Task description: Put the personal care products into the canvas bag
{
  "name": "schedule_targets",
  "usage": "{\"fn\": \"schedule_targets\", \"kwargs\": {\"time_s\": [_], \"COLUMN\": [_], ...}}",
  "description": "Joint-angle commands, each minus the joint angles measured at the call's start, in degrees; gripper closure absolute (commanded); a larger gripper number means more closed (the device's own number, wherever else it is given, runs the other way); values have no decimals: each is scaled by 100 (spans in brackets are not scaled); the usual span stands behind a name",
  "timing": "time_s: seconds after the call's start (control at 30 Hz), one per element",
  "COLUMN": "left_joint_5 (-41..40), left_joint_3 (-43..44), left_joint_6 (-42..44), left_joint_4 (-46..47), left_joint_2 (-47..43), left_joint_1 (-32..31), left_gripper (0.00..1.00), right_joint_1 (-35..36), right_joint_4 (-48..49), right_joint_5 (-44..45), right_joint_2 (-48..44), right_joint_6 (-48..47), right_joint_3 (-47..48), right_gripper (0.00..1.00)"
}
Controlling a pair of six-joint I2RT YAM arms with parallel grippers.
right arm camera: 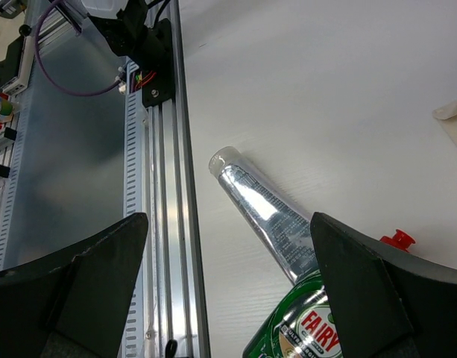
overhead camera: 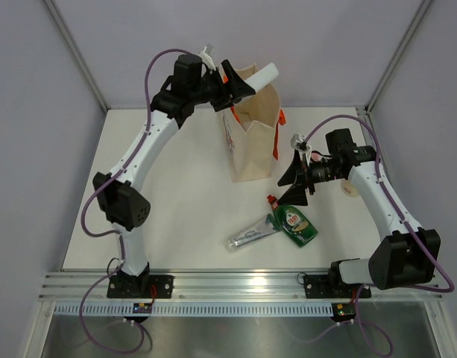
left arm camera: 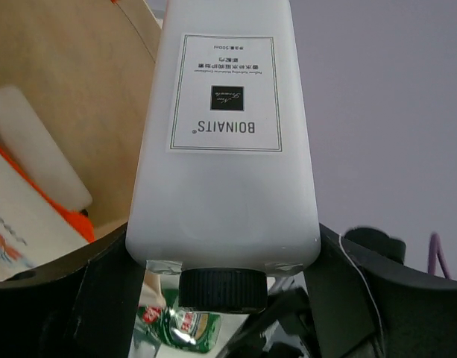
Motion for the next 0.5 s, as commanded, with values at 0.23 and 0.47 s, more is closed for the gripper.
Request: {"fn": "schedule_targets", "kwargs": {"time_s": [0.23,0.47], "left_joint_5": [-1126,-1126], "left_joint_3": [1319,1037], "left_joint_6": [-326,-175], "left_joint_4": [-61,-431], "left_joint_2": [700,717], "left_joint_1": [100,135], "left_gripper": [100,37], "right_joint_1": [-80,-72], "right_joint_4": [-150,-211], "right_joint_5": [-297,-254], "right_joint_2": [-41,11], "right_joint_6": [-151,-177], "right_joint_3": [272,325], "right_gripper": [0,1]}}
